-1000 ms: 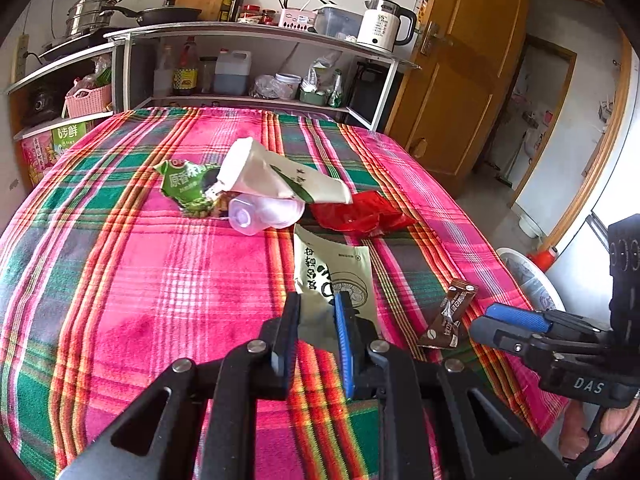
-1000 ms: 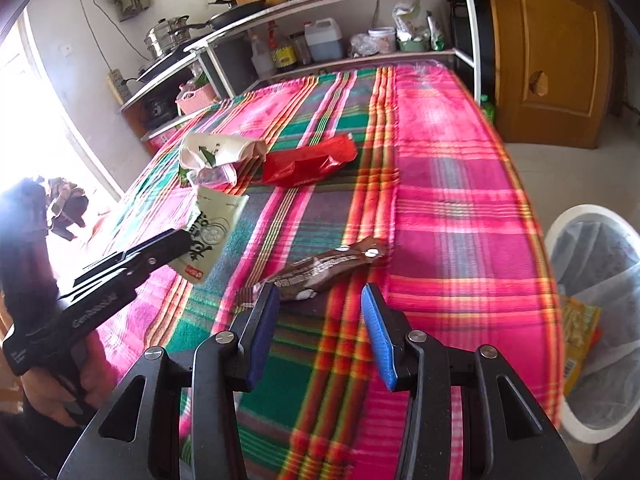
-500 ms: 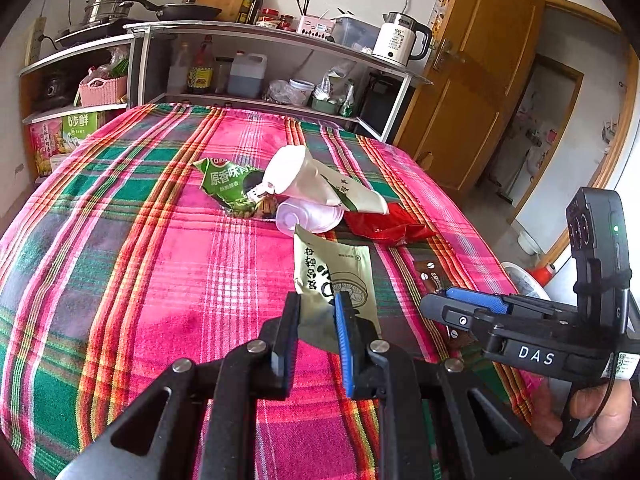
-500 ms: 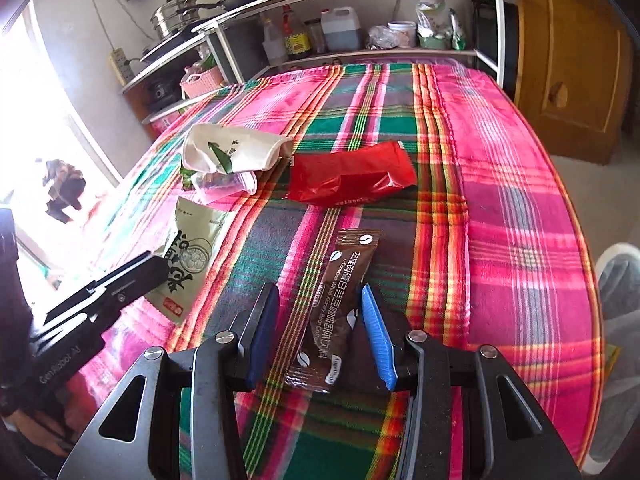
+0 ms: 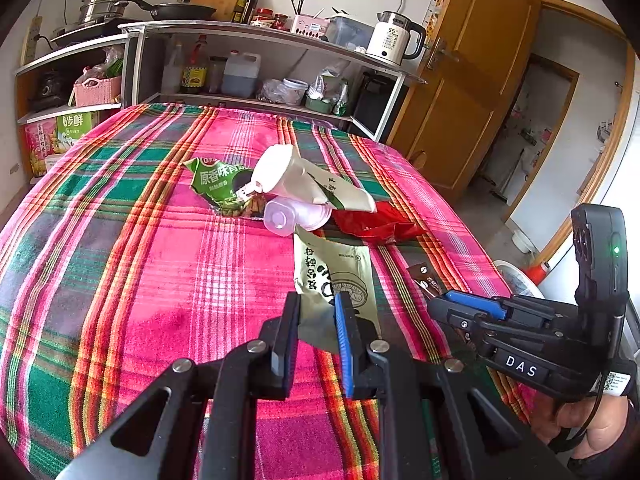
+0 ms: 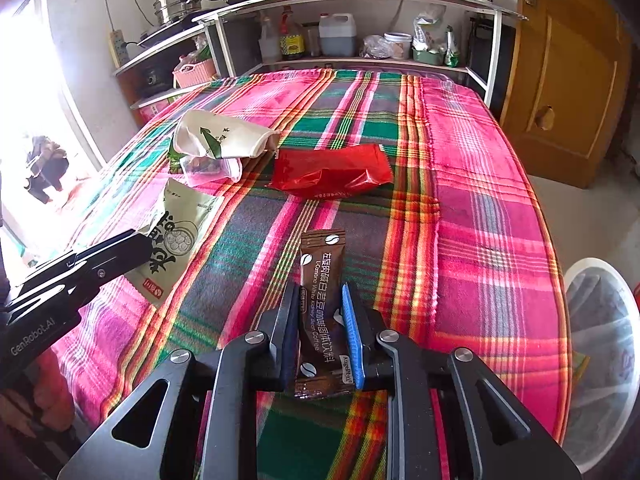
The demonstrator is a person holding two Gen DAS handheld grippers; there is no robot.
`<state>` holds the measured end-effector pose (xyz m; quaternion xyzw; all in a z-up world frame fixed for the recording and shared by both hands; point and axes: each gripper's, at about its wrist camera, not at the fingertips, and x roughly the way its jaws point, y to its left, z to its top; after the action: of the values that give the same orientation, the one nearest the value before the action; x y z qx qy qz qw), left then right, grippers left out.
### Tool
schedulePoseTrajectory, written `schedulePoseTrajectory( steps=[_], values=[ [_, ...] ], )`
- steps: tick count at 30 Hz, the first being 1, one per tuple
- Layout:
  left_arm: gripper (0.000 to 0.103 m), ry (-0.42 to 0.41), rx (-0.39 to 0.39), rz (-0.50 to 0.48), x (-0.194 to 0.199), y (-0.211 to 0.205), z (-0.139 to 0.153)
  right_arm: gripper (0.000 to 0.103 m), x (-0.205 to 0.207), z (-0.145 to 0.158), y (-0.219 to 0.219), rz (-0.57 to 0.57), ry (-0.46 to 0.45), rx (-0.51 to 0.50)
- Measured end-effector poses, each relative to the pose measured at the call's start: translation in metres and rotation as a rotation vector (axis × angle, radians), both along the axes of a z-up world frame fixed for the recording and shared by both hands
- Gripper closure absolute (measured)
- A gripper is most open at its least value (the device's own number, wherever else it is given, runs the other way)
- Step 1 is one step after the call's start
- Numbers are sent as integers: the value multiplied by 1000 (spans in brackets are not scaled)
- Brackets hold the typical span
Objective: Collect trash
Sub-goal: 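Carry the coffee stick and sachet in both tools over the white bin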
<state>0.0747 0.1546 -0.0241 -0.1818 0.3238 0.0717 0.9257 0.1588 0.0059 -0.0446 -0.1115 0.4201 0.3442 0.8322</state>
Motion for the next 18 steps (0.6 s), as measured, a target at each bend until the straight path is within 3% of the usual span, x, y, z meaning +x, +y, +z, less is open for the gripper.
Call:
schedulePoseTrajectory(
  steps=[18],
  values=[
    [85, -44, 43, -112, 8, -59, 29, 81, -15, 43, -84, -133, -69, 103]
  ],
)
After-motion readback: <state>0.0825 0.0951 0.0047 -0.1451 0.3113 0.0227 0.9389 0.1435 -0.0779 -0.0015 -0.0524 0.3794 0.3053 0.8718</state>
